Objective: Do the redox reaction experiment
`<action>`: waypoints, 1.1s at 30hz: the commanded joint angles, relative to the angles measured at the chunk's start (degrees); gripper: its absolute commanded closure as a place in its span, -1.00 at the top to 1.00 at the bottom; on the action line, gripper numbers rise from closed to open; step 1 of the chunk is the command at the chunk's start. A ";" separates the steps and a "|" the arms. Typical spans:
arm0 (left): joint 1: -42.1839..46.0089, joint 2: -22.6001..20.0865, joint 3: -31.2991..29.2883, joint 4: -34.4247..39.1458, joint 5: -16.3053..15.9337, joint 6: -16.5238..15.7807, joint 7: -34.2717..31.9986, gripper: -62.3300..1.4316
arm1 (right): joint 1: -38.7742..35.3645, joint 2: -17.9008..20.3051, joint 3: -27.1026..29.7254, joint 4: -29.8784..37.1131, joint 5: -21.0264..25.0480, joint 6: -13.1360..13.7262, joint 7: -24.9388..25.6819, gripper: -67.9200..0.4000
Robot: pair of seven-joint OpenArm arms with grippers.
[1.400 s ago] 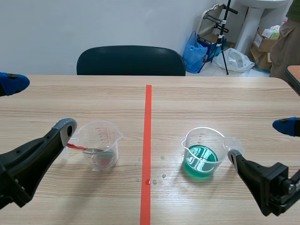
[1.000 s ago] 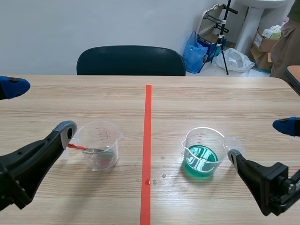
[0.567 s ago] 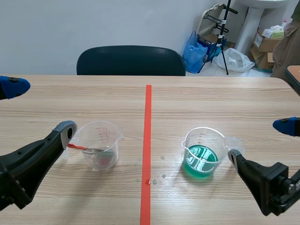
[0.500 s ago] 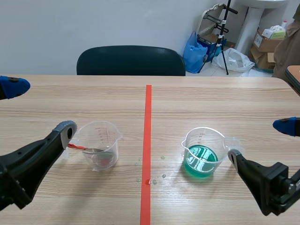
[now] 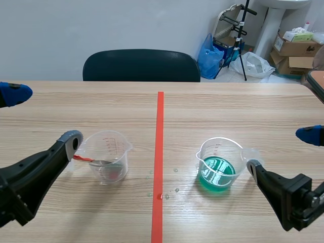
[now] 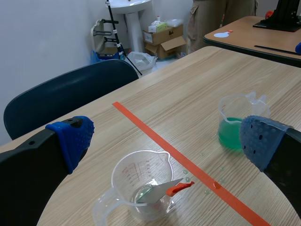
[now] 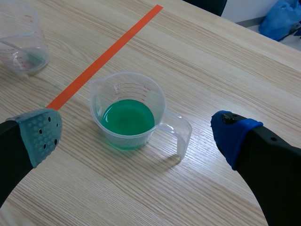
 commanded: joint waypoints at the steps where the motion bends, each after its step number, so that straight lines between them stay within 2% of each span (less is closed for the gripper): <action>1: 0.44 0.26 -0.26 0.31 -0.81 -0.09 -0.94 1.00 | 0.52 0.44 0.09 0.85 0.46 0.00 0.92 1.00; 11: 0.81 0.26 -0.26 0.28 -0.81 0.02 -0.94 1.00 | 0.72 0.44 0.07 0.85 0.44 0.02 1.84 1.00; 17: 4.24 0.24 -0.92 0.28 -0.79 4.61 -1.29 1.00 | 3.85 0.48 0.04 0.85 0.44 1.01 2.86 1.00; 22: 9.11 0.24 -4.04 0.28 0.11 7.26 -2.34 1.00 | 8.41 1.38 -0.52 0.85 0.42 5.25 2.71 1.00; 24: 11.80 0.26 -5.49 0.28 1.53 8.61 -3.37 1.00 | 10.67 2.10 -1.81 0.85 0.39 8.00 1.64 1.00; 27: 16.13 0.26 -7.93 0.28 1.53 11.19 -3.56 1.00 | 14.62 2.73 -4.94 0.85 0.37 10.97 -0.37 1.00; 30: 20.98 0.28 -10.10 0.09 1.55 13.35 -3.65 1.00 | 18.73 2.84 -8.92 0.85 -0.22 12.11 -2.82 1.00; 33: 25.40 0.96 -12.13 -1.11 1.84 15.04 -6.27 1.00 | 22.29 2.84 -12.87 0.83 -0.66 12.09 -4.55 1.00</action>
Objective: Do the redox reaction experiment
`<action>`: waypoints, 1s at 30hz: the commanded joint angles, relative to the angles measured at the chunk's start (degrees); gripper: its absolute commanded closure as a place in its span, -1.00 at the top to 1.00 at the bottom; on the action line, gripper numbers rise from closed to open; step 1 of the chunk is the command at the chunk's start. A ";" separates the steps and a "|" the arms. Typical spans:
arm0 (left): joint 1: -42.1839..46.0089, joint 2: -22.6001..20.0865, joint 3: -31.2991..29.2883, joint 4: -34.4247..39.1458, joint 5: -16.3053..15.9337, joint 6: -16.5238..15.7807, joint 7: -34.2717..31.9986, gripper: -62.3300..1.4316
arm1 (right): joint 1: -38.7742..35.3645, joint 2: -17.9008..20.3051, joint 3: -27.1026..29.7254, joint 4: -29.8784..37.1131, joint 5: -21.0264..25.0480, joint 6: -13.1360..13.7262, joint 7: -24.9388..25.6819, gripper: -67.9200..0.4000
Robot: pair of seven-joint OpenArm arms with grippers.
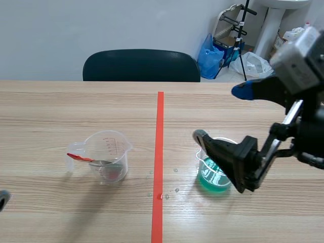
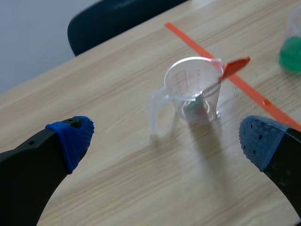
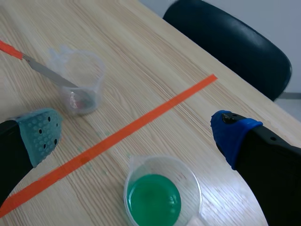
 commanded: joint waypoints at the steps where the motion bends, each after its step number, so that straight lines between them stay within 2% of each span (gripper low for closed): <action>1: 2.03 1.55 -1.14 -0.70 0.44 1.11 -2.43 1.00 | 1.84 0.76 -1.07 0.83 0.15 -0.20 -0.11 1.00; 6: 7.76 5.20 -3.89 -2.47 4.07 2.45 -7.15 1.00 | 7.15 0.74 -8.09 0.59 0.15 -0.20 -2.27 1.00; 9: 8.11 7.78 -5.14 -2.73 5.29 2.60 -8.22 1.00 | 10.54 0.72 -12.48 -0.94 0.15 -0.20 -2.62 1.00; 11: 8.11 9.57 -5.75 -2.73 6.67 2.60 -10.47 1.00 | 12.74 0.70 -15.45 -2.75 0.15 -0.20 -2.58 1.00; 14: 8.11 11.47 -6.54 -2.75 7.08 2.38 -14.05 1.00 | 15.98 0.39 -19.67 -5.73 -0.28 -0.17 -2.49 1.00; 17: 8.11 12.52 -6.95 -3.23 9.70 2.58 -13.55 1.00 | 18.80 -0.37 -23.58 -8.24 -0.83 -0.20 -2.08 1.00; 30: 8.11 12.61 -6.95 -3.37 9.77 2.56 -13.46 1.00 | 26.29 -6.73 -35.34 -13.09 -7.61 0.00 -1.25 1.00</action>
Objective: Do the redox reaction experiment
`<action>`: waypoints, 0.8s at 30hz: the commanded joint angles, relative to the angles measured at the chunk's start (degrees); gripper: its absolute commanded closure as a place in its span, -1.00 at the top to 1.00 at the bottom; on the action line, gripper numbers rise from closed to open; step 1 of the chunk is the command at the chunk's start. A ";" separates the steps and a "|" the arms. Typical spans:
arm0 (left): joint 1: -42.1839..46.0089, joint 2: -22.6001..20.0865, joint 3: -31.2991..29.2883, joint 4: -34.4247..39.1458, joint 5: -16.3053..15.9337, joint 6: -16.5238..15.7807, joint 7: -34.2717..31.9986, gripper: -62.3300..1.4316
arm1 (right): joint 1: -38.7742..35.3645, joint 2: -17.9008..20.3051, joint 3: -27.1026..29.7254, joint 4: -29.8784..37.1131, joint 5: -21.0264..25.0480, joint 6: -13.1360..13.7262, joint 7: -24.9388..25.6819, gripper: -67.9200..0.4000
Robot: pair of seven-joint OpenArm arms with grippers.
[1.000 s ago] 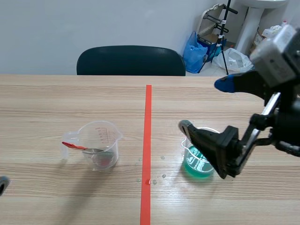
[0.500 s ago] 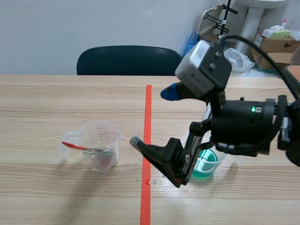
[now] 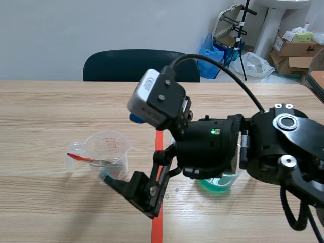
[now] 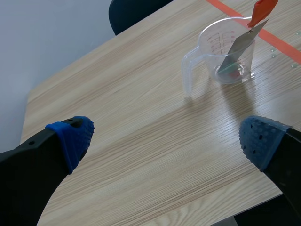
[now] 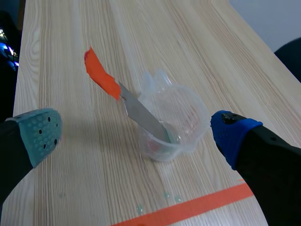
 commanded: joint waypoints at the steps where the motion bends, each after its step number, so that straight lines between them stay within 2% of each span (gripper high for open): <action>1: 0.07 -0.04 -0.22 0.57 -0.55 0.11 -0.72 1.00 | 1.53 -0.63 -0.79 0.07 -0.39 0.00 0.63 1.00; 11: 0.07 -0.17 -0.22 0.57 -0.52 0.11 -0.79 1.00 | 7.30 -4.79 -8.44 -6.01 -4.83 -0.33 3.56 1.00; 17: 0.07 -0.15 -0.22 0.57 -0.52 0.11 -0.79 1.00 | 9.68 -6.38 -9.40 -9.79 -8.13 -3.08 6.54 1.00; 24: 0.07 -0.17 -0.22 0.57 -0.52 0.11 -0.81 1.00 | 11.21 -7.32 -9.42 -10.45 -9.68 -3.50 8.22 1.00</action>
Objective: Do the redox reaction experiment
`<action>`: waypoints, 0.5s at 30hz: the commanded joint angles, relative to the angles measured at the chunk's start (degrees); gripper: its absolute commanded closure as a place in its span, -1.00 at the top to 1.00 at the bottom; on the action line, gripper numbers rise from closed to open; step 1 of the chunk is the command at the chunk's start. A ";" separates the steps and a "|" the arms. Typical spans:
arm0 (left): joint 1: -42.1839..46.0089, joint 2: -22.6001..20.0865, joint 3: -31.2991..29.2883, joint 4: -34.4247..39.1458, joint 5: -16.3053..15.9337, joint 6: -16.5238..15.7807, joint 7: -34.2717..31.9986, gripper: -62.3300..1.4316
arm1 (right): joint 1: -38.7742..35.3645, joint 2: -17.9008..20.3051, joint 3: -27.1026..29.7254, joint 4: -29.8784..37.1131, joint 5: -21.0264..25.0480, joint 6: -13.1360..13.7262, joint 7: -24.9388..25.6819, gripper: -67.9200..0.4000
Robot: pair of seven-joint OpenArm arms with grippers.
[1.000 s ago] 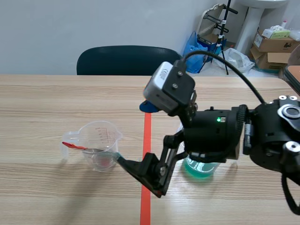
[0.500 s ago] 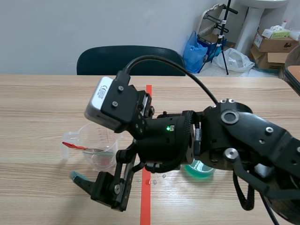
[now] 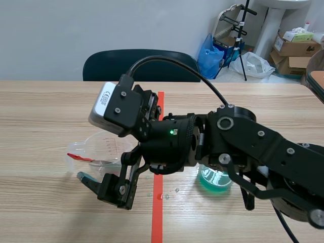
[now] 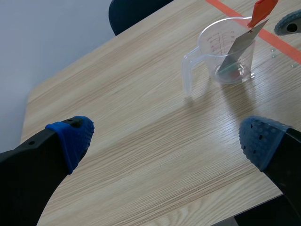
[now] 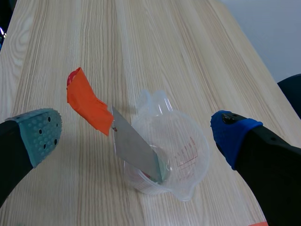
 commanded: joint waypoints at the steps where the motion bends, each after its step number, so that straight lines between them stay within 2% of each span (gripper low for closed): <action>1: 0.07 0.00 -0.22 0.57 -0.52 0.13 -0.81 1.00 | 1.14 -0.98 0.52 0.85 0.39 -0.07 0.68 1.00; 9: 0.07 -0.02 -0.22 0.57 -0.52 0.11 -0.81 1.00 | 1.31 -1.88 0.52 0.85 -0.81 -0.28 0.61 1.00; 15: 0.07 -0.02 -0.22 0.57 -0.52 0.11 -0.79 1.00 | 1.95 -1.86 0.52 0.85 -0.83 -1.62 0.63 0.53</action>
